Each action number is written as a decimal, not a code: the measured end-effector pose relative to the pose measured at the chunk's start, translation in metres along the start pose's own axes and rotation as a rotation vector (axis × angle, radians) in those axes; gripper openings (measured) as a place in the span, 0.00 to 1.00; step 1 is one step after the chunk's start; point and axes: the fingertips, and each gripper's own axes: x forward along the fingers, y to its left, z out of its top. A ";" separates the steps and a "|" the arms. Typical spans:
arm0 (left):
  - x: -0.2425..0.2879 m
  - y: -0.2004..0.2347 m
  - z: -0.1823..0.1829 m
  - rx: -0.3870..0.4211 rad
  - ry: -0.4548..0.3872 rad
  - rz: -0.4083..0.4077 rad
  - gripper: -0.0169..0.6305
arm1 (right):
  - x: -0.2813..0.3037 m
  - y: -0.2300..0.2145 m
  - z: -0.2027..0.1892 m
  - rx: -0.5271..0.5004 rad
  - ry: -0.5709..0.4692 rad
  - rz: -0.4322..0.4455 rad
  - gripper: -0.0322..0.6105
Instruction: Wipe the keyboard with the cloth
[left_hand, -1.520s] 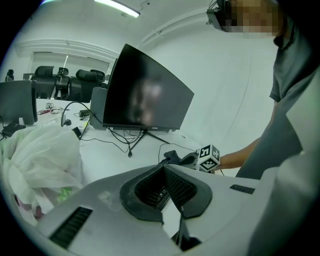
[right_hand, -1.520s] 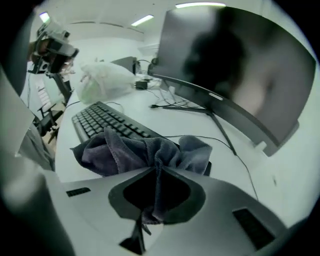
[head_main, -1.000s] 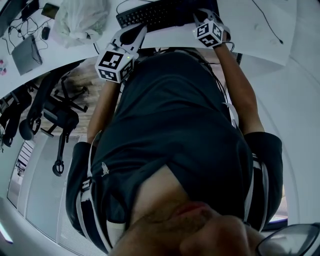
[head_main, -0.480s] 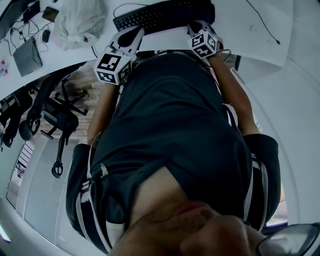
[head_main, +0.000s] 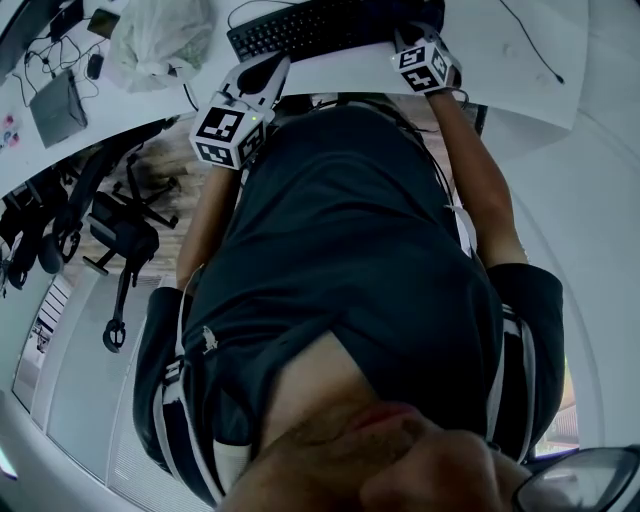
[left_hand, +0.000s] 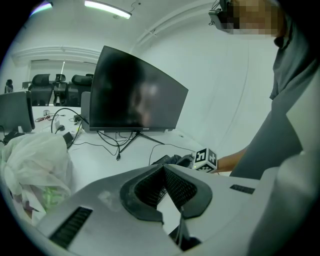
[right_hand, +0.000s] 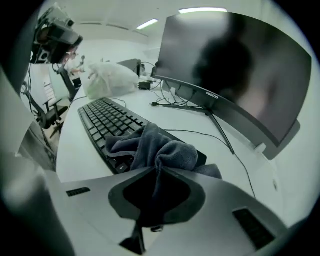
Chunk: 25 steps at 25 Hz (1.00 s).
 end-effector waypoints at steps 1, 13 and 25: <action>-0.001 -0.001 -0.001 0.003 0.000 0.002 0.04 | 0.005 -0.008 0.003 0.005 -0.003 -0.009 0.10; -0.029 -0.004 -0.018 -0.017 -0.033 0.041 0.03 | 0.007 -0.057 -0.008 0.171 -0.010 -0.079 0.10; -0.051 0.011 -0.009 -0.017 -0.097 0.045 0.03 | 0.006 0.098 0.044 -0.010 -0.043 0.158 0.10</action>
